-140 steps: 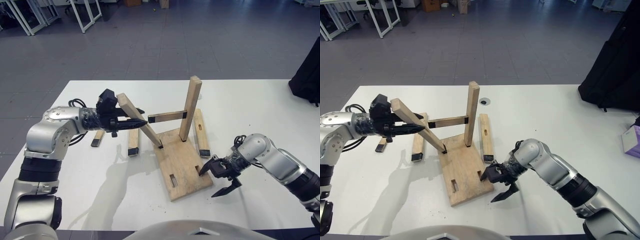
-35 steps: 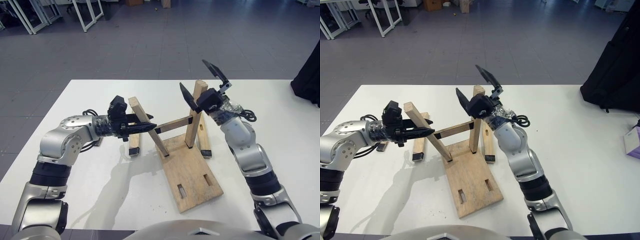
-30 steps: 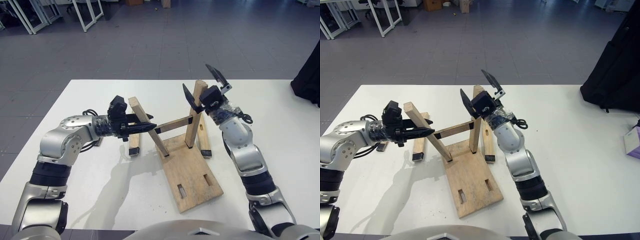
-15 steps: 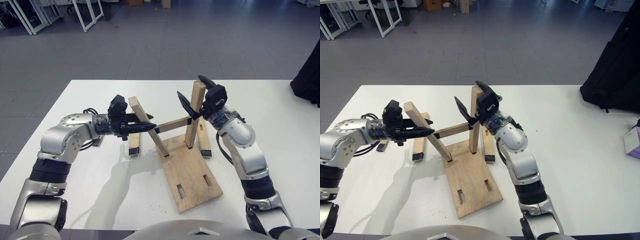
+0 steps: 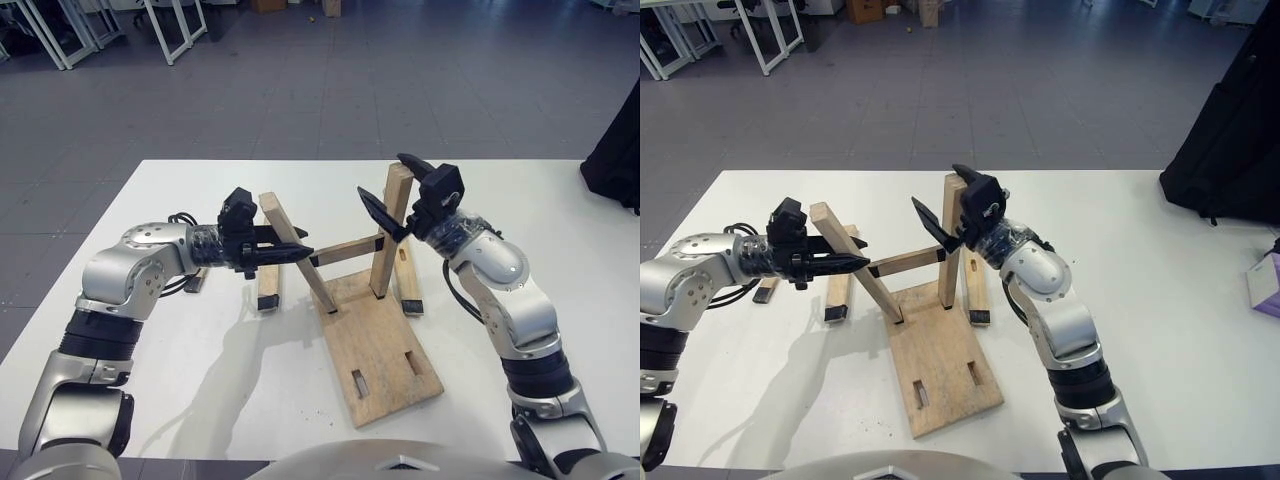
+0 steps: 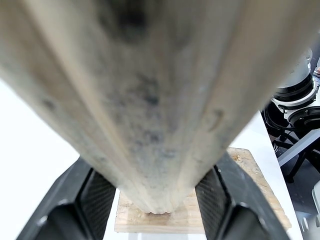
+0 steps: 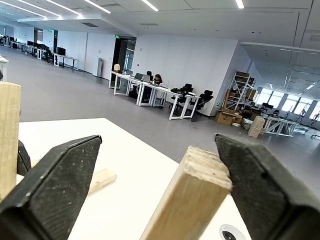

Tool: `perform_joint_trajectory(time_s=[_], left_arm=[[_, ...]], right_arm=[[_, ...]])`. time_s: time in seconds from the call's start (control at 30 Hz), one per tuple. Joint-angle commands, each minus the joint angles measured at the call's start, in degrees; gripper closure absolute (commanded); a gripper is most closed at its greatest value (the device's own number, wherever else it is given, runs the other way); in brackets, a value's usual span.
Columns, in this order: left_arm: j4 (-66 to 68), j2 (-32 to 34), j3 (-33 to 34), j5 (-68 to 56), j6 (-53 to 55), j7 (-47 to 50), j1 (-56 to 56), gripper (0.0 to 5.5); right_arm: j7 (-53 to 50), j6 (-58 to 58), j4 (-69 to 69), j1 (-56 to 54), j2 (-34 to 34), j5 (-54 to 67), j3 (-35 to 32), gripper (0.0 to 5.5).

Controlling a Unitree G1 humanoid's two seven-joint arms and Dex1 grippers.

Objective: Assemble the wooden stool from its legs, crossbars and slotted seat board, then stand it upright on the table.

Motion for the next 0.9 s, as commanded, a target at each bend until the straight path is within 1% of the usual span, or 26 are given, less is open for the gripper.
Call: perform_joint_trajectory(time_s=[0.03,0.17,0.27,0.33,0.5,0.73,0.8,0.9], left_arm=[[2.8,-4.4,-8.6,8.7,2.6,3.1,3.6,3.45],[1.6,-3.0,-8.4,9.4,1.9,2.6,4.6,3.45],[1.1,-2.3,-8.9,10.1,1.8,2.1,5.0,3.45],[0.7,-1.8,-9.3,10.3,1.9,1.6,5.5,3.45],[0.9,-1.6,-10.6,11.6,1.7,1.7,6.0,3.45],[1.4,-1.3,-13.1,12.8,2.1,2.4,6.0,3.45],[1.5,-1.4,-12.9,12.1,2.7,2.7,5.8,3.45],[2.0,-2.0,-10.8,10.6,2.1,2.9,4.8,3.45]], right_arm=[[8.2,2.6,4.6,3.5,0.7,-0.3,10.3,1.38],[-1.6,-6.3,9.2,0.4,3.5,-7.8,5.6,1.38],[-5.4,-11.1,9.9,-1.5,3.9,-13.0,4.4,1.38],[-6.8,-11.6,8.1,-3.3,4.7,-14.7,3.7,1.38],[-9.0,-12.2,4.1,-7.4,5.7,-19.1,2.9,1.38],[-6.0,-15.1,0.4,-10.0,3.2,-26.6,6.4,1.38],[-5.6,-15.4,0.2,-9.8,3.1,-27.7,6.6,1.38],[-5.4,-15.4,0.0,-9.3,3.4,-28.4,6.4,1.38]])
